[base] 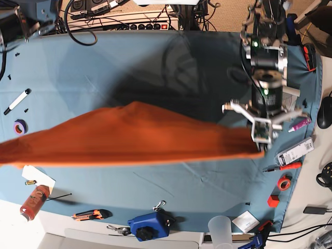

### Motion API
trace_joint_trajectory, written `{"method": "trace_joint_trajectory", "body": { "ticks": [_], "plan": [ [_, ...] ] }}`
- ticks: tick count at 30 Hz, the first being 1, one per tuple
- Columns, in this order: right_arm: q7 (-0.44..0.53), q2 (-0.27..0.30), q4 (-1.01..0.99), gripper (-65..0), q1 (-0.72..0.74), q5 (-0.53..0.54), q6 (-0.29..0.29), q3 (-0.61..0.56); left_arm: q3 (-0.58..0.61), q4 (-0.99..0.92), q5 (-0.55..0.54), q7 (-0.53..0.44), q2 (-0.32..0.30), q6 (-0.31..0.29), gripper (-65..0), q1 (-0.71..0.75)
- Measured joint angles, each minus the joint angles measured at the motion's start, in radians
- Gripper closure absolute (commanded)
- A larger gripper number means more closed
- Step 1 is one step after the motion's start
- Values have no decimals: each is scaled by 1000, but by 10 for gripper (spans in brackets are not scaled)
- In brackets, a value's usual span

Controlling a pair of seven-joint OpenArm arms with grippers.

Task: Layout the t-shirt on the table in an organized manner, then fold the t-shirt properly
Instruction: 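Lift the t-shirt high with both grippers, stretching it apart, then lower the stretched t-shirt flat onto the table with both grippers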

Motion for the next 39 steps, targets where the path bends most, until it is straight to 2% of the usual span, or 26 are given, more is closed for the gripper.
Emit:
{"method": "trace_joint_trajectory", "body": {
  "ticks": [4,7,8,11,14,16,18,20,22,25,27,30,33,39],
  "plan": [
    [0,0,0,0,119,1,0,-20,0,1,6,1,0,0,0,-92],
    [3,1,1,0,194,4,-1,-18,0,2,68,1,0,0,0,-140],
    [1,1,1,0,213,16,-1,-18,0,3,97,10,0,12,0,-145],
    [-10,1,2,0,251,73,2,-18,3,3,250,87,0,101,0,-150],
    [-40,-2,3,0,262,139,3,-18,3,5,332,164,0,115,0,-150],
    [-62,-22,25,0,262,170,0,-18,3,5,356,171,-3,115,0,-143],
    [-94,-60,71,0,261,201,-1,-18,3,5,430,176,-10,122,0,-127],
    [-111,-101,140,0,254,236,0,-18,3,5,495,211,-16,174,0,-125],
    [-114,-134,229,0,234,266,0,-18,3,5,546,218,-29,190,0,-126],
    [-111,-198,355,0,195,254,-1,-18,3,5,545,219,-57,189,0,-125],
    [-103,-243,416,0,185,208,0,-18,3,5,553,203,-81,190,0,-131],
    [-34,-288,436,0,186,132,3,-18,3,5,558,167,-122,190,0,-175],
    [-16,-296,410,0,187,52,3,-17,3,5,554,159,-164,190,0,-214],
    [-14,-297,367,0,187,39,-3,-17,3,5,565,208,-194,174,0,-225]
  ]
}}
